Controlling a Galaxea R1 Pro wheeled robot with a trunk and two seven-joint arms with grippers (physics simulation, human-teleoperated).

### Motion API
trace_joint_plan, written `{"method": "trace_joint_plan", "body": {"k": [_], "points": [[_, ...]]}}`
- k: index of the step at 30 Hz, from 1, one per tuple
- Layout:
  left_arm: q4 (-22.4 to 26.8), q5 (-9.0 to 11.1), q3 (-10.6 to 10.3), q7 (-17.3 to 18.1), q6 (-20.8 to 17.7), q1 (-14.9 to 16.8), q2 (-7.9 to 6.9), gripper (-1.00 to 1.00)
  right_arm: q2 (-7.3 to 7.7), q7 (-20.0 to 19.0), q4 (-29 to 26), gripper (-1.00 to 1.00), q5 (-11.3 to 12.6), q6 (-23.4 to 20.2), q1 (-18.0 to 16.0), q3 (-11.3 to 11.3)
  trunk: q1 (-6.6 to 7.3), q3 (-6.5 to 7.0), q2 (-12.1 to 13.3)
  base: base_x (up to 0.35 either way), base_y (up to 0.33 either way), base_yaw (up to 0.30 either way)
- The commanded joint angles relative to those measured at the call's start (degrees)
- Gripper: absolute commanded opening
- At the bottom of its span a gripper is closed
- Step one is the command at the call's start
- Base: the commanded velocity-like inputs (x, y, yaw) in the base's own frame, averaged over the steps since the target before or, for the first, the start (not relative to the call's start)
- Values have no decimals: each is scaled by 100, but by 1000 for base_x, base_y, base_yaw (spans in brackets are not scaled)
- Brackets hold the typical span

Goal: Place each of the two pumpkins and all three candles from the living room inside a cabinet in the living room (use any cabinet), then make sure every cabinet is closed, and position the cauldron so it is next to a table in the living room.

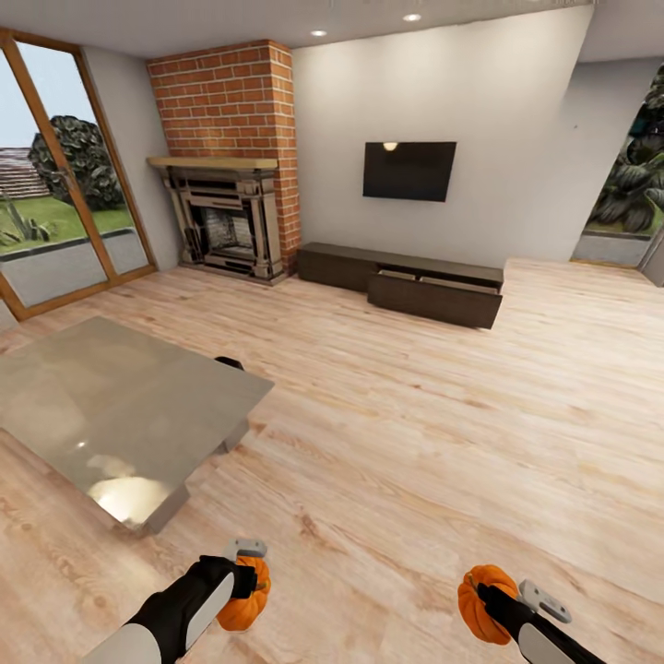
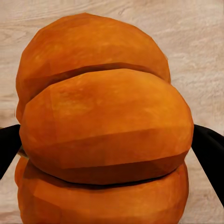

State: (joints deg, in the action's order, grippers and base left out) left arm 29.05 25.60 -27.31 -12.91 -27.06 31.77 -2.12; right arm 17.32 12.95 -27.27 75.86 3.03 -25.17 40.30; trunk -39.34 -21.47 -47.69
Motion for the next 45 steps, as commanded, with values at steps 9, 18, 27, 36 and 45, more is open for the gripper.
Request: {"method": "trace_joint_plan", "body": {"k": [9,18,27,36,45], "points": [[15,59,-47,-48,-18,4,-8,-100,8,50,-15,-100,61,31,-6,48,-4,79,-5,229,51,-15],[14,59,-47,-45,-18,4,-8,-100,16,59,-15,-100,131,22,-6,48,-4,139,-5,11,0,-126],[15,59,-47,-48,-18,4,-5,-100,17,58,-12,-100,140,15,-6,48,-4,118,-5,0,0,-139],[16,59,-47,-51,-18,4,0,-100,17,58,-11,-100,140,14,-6,48,-4,77,-5,0,0,-249],[16,59,-47,-54,-18,4,-11,-100,8,61,-15,-100,137,14,-6,48,-4,37,-5,42,0,-233]]}}
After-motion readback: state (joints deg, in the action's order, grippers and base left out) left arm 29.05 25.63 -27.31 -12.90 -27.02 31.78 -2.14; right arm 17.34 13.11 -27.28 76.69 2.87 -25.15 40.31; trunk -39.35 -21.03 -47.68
